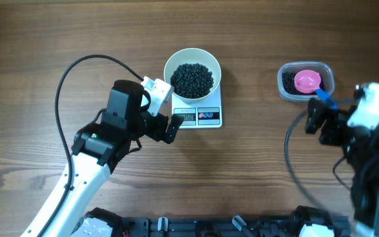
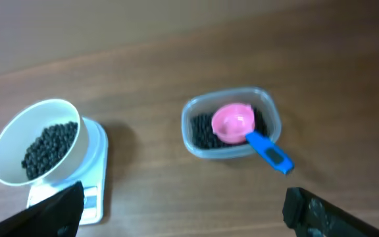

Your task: Scoop item into bowl and weigh 150g on scale

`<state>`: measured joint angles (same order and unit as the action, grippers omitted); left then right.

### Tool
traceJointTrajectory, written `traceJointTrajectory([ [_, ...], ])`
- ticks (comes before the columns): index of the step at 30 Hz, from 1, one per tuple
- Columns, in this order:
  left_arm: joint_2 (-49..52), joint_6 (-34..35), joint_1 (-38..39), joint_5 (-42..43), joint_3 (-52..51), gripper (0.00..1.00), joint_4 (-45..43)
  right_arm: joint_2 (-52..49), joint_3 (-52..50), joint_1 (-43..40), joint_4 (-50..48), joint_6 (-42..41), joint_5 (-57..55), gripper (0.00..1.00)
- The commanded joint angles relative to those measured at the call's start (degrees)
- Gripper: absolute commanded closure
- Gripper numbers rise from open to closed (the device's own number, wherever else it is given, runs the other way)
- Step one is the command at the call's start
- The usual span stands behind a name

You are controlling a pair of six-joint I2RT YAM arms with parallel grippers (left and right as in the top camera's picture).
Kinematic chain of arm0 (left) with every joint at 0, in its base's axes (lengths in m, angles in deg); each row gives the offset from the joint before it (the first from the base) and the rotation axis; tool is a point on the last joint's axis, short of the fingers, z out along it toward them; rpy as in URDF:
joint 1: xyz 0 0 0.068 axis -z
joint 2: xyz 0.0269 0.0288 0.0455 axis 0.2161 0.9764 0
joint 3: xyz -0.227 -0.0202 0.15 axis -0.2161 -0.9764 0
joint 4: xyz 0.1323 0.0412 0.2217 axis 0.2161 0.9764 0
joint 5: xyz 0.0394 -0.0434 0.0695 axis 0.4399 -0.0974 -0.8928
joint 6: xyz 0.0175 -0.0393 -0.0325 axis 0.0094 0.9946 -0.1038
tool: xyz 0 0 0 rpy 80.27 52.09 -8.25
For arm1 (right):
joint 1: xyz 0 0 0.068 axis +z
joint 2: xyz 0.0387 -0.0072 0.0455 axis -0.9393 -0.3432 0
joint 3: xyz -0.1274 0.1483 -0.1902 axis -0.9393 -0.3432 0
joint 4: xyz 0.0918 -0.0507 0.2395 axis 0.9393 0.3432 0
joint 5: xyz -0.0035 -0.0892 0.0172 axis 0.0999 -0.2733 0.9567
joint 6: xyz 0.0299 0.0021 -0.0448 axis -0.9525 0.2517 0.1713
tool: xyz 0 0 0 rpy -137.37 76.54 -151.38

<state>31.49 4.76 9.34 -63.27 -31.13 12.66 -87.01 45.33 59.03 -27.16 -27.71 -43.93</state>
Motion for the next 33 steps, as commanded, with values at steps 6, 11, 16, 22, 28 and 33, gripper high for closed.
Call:
traceJointTrajectory([
  [6,0.4,-0.7,0.2,0.5,-0.3,0.0,0.0,18.5,-19.3,0.3,-13.2,1.1,-1.6,0.0],
  [11,0.4,-0.7,0.2,0.5,-0.3,0.0,0.0,26.6,-31.5,0.3,-23.6,1.1,-1.6,0.0],
  [16,0.4,-0.7,0.2,0.5,-0.3,0.0,0.0,32.5,-41.6,0.3,-33.7,1.0,-1.5,0.0],
  [22,0.4,-0.7,0.2,0.5,-0.3,0.0,0.0,38.1,-50.4,0.3,-43.6,1.0,-1.4,0.0],
  [28,0.4,-0.7,0.2,0.5,-0.3,0.0,0.0,40.8,-54.2,0.4,-47.8,1.0,-1.3,0.0],
  [33,0.4,-0.7,0.2,0.5,-0.3,0.0,0.0,40.7,-55.6,0.6,-50.1,1.1,-1.0,0.0],
])
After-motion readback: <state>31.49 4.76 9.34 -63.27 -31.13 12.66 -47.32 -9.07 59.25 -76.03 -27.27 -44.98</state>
